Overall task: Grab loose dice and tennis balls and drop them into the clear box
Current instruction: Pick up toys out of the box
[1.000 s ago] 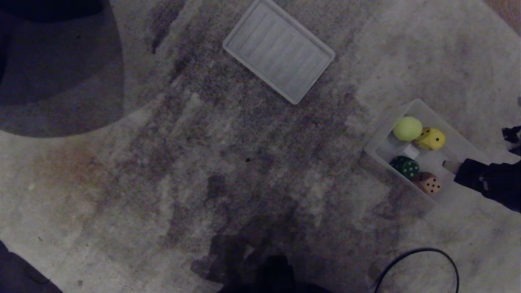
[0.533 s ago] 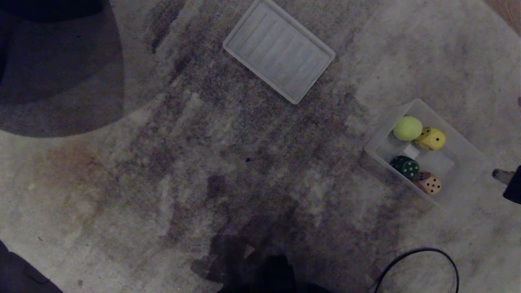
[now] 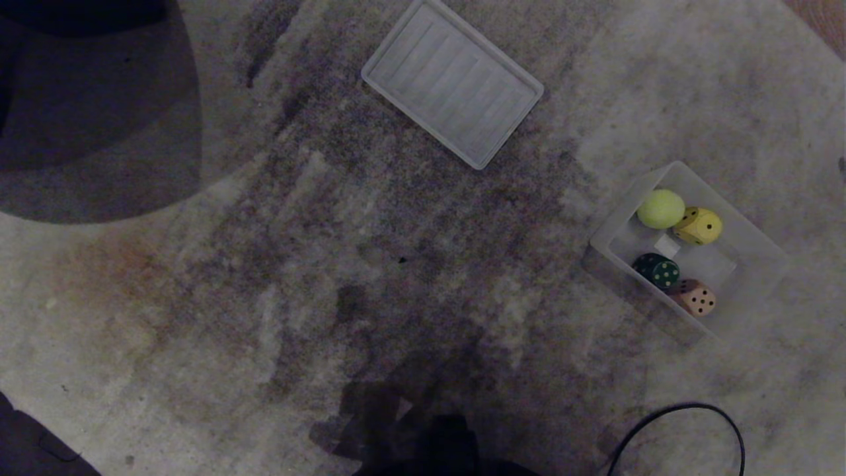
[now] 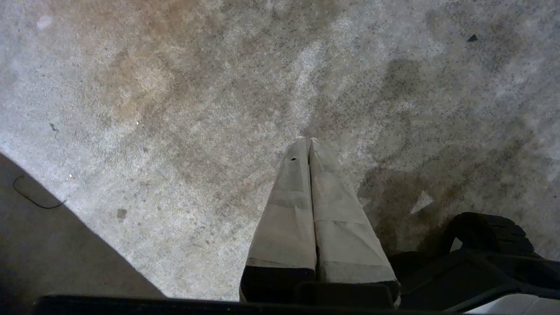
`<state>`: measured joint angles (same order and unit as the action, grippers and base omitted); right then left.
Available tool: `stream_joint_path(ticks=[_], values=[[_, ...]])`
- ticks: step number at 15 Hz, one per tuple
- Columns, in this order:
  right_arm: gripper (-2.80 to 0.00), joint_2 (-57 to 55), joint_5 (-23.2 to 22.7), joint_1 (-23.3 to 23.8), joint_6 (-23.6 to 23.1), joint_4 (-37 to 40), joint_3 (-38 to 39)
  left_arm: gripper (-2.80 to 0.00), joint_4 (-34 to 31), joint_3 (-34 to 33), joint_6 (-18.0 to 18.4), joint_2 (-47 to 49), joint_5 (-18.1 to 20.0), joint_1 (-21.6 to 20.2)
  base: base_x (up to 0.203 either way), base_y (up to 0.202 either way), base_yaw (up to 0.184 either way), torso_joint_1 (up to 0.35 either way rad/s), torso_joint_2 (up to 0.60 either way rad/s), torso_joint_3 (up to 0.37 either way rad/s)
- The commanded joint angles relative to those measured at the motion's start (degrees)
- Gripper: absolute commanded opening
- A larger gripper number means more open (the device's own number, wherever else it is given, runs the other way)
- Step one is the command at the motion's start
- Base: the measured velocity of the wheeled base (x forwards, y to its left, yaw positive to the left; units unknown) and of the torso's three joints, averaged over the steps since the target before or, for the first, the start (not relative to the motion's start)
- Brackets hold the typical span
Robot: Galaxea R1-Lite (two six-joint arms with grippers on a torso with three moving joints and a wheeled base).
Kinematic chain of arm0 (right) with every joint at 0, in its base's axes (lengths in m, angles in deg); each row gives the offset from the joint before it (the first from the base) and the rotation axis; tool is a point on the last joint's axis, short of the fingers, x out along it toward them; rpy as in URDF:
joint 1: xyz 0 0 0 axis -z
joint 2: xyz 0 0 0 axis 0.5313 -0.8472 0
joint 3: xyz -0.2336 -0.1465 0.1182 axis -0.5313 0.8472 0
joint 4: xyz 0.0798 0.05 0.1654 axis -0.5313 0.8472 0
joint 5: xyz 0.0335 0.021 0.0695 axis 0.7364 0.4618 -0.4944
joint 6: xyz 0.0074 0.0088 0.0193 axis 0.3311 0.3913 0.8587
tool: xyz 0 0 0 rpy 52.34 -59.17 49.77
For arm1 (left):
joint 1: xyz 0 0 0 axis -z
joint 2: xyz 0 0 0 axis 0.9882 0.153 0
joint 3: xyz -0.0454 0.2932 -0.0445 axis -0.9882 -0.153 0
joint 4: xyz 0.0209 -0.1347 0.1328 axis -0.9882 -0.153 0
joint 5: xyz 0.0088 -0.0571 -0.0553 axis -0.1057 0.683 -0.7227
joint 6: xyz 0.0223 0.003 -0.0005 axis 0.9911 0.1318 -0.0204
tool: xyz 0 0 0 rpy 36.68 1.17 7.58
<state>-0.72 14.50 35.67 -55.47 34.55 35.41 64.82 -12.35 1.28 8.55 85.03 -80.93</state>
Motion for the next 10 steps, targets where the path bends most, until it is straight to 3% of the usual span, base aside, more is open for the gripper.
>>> stream_joint_path(ticks=[1,3,6,10], values=[[-2.80,8.00,0.11,-0.13,-2.02,0.04,7.69,-2.80,0.04,-0.09,-0.05,0.06,-0.06,0.00,0.000,0.000,0.000,0.000,0.00,0.000],[-2.80,7.87,-1.09,-0.14,-7.18,-0.52,13.98,-2.80,0.04,-0.09,-0.05,0.06,-0.06,0.00,0.000,0.000,0.000,0.000,0.00,0.000],[-2.80,7.84,-2.51,-0.15,-7.11,-10.17,23.63,-2.80,0.04,-0.09,-0.05,0.06,-0.06,0.00,0.000,0.000,0.000,0.000,0.00,0.000],[-2.80,7.83,-5.55,-0.15,-10.59,-12.82,25.38,-2.80,0.04,-0.09,-0.13,0.06,-0.06,0.00,0.000,0.000,0.000,0.000,0.00,0.000]])
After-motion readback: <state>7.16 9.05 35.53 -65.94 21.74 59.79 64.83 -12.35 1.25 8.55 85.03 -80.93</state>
